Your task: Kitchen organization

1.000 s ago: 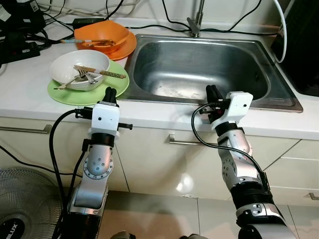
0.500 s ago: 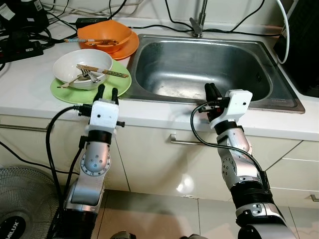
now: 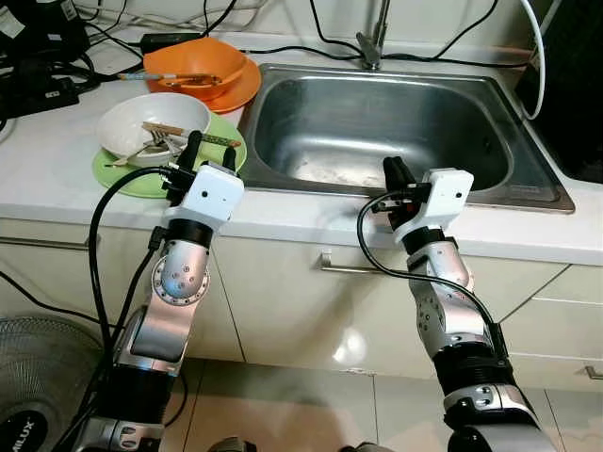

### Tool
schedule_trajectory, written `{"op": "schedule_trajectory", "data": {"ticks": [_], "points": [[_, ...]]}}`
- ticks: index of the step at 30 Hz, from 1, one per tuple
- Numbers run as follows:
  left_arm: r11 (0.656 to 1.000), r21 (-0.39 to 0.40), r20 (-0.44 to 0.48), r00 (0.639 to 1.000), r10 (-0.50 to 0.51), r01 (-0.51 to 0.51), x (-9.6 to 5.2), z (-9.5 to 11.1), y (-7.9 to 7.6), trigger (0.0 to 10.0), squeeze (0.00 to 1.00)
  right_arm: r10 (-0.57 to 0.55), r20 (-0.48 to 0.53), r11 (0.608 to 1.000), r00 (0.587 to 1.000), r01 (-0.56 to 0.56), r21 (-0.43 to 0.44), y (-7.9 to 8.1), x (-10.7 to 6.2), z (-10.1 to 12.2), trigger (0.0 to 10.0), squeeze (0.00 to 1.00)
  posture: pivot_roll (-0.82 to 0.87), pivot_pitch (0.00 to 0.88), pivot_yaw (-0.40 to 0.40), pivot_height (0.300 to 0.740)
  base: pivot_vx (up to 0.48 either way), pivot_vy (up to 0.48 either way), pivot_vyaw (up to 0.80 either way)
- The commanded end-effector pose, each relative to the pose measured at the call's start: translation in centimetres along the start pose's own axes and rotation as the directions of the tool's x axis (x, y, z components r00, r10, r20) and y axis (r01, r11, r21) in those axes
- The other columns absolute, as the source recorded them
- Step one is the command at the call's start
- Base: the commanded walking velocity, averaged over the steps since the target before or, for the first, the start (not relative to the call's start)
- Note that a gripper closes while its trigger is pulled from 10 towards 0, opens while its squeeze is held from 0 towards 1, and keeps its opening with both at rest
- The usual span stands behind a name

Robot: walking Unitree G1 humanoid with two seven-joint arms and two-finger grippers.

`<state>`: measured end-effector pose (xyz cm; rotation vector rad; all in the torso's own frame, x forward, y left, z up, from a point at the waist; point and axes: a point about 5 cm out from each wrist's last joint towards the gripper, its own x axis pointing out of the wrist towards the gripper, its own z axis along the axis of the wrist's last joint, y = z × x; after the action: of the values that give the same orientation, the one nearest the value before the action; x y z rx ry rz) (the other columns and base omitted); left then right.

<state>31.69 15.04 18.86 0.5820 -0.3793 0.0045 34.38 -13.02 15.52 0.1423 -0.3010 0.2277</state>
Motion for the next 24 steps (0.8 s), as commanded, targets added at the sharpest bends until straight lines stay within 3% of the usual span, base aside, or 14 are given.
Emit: {"op": "schedule_trajectory", "data": {"ticks": [1, 17, 24], "points": [[1.0, 0.015, 0.006, 1.0, -0.019, 0.019, 0.4, 0.3, 0.0, 10.0, 0.0, 0.004, 0.012, 1.0, 1.0, -0.004, 0.015, 0.1, 0.1, 0.3, 10.0, 0.0, -0.02, 0.075, -0.014, 0.74, 0.0, 0.0, 0.0], [0.985, 0.111, 0.02, 0.991, -0.134, 0.131, 2.7, 1.1, 0.1, 10.0, 0.0, 0.008, 0.008, 1.0, 1.0, -0.008, 0.024, 0.4, 0.1, 0.2, 10.0, 0.0, -0.02, 0.074, -0.012, 0.74, 0.0, 0.0, 0.0], [0.985, 0.067, 0.095, 0.981, -0.167, 0.162, 2.6, 2.5, 0.3, 10.0, 0.0, 0.002, 0.011, 1.0, 1.0, -0.002, 0.027, 0.3, 0.0, 0.2, 10.0, 0.0, -0.02, 0.076, -0.005, 0.74, 0.0, 0.0, 0.0]]}}
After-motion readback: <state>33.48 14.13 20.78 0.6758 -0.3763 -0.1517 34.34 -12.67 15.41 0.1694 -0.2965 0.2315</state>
